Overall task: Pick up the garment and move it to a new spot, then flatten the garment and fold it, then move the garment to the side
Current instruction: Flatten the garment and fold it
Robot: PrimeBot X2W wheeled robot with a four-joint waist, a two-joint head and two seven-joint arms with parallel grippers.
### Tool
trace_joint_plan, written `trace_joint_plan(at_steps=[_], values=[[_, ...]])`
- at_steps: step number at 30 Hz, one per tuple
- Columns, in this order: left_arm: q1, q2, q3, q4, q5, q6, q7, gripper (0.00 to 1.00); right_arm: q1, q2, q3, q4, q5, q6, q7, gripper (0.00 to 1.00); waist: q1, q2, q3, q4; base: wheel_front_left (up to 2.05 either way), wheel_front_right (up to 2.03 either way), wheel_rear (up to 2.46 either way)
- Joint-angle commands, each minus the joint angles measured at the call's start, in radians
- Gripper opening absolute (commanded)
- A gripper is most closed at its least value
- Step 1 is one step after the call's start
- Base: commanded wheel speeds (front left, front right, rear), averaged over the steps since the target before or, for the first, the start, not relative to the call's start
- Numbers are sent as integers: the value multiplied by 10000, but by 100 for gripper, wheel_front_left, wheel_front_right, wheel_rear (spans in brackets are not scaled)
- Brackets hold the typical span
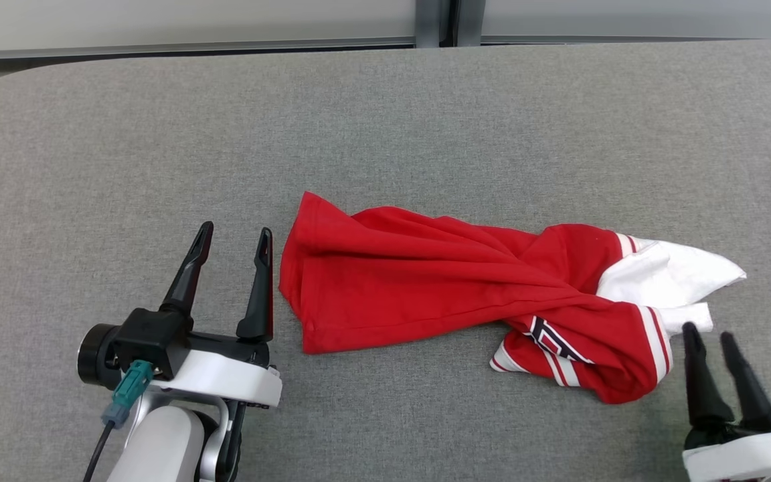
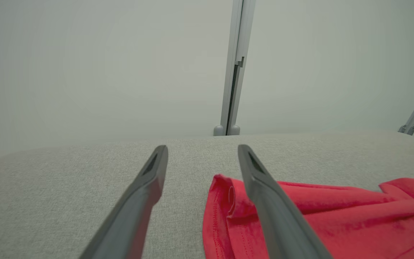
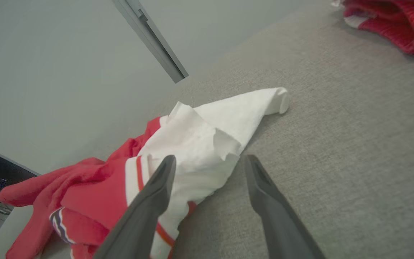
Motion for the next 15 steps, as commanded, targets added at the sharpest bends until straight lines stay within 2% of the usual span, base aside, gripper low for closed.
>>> trace_joint_plan(at_steps=[1,7,15], values=[[5,85,46,-18,-8,10,-44,100,-122,-204,-46,-106,-274,4,-172,100,0,0,-32,-33,0,0,0],[190,68,184,-209,-49,182,-45,100,-462,-830,-378,-815,-1628,4,-327,100,0,0,-218,-114,0,0,0],[637,10,261,-320,-10,277,-43,100,-935,-1155,-481,-1850,-3355,2,435,100,0,0,-638,-11,0,0,0]])
